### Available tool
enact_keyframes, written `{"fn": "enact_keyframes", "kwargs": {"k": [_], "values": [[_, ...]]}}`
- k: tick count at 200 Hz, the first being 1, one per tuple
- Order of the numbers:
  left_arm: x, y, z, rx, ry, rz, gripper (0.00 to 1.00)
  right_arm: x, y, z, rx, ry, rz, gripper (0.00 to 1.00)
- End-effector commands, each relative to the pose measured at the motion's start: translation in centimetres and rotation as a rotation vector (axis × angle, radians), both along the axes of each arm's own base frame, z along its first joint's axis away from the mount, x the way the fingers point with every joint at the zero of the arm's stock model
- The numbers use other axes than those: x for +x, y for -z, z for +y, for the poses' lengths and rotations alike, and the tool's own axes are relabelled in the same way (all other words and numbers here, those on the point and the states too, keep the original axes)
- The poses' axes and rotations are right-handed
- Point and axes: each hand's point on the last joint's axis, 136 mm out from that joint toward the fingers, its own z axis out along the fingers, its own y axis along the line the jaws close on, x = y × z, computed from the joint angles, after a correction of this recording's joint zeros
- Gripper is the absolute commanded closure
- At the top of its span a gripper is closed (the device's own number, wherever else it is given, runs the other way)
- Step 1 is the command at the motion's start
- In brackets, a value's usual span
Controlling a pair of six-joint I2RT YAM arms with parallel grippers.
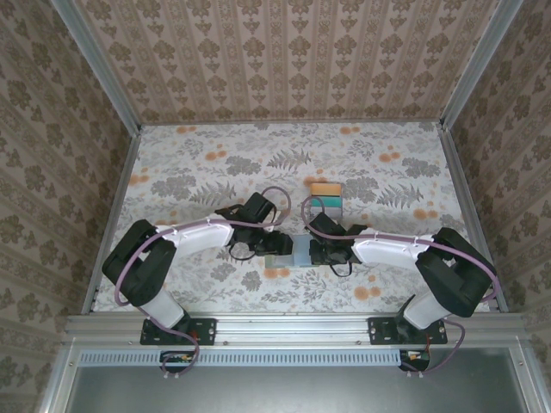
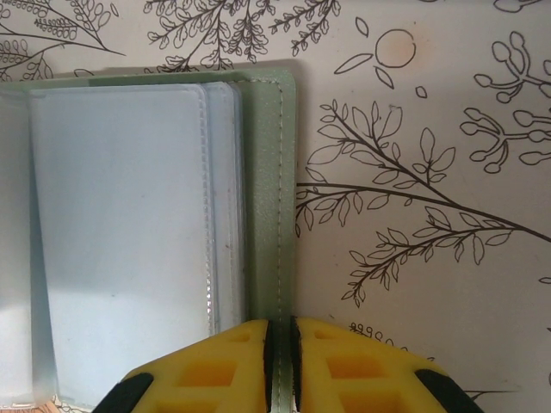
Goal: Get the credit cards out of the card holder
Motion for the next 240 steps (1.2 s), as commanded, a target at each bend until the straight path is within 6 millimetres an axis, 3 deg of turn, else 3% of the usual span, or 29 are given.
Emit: {"fn": "enact_keyframes", "kwargs": {"k": [1,84,138,161,183,221,240], "values": [[0.0,-1.7,-1.6,-0.052,0.062,-0.022,0.5,-0.4,0.6,-0.3,-0.002,0.014,0.025,0.82],[-0.2,-1.8,-4.7,-0.078,0.141,0.014,0.52,0.0,-2.6,-4.6,0.01,0.162,-0.094,0.81],[-0.1,-2.0,-4.2,-0.077,0.136,-0.001,0.49,0.6,-3.7,-4.1,0.044,0.152,-0.106,0.81],[0.1,-1.9,-3.4,-0.066,0.106,-0.006,0.51,1.0,-4.3,-3.2,0.072,0.125,-0.112,0.81],[1.0,-1.9,-1.5,-0.048,0.035,-0.025,0.59,1.4,-5.0,-1.9,0.115,0.101,-0.111,0.81],[1.2,0.0,3.0,0.038,-0.067,-0.003,0.91,2.3,-5.9,2.2,0.218,0.021,-0.089,0.82],[1.1,1.0,4.8,0.078,-0.103,0.015,0.99,2.6,-5.4,4.8,0.257,-0.031,-0.053,0.83]]}}
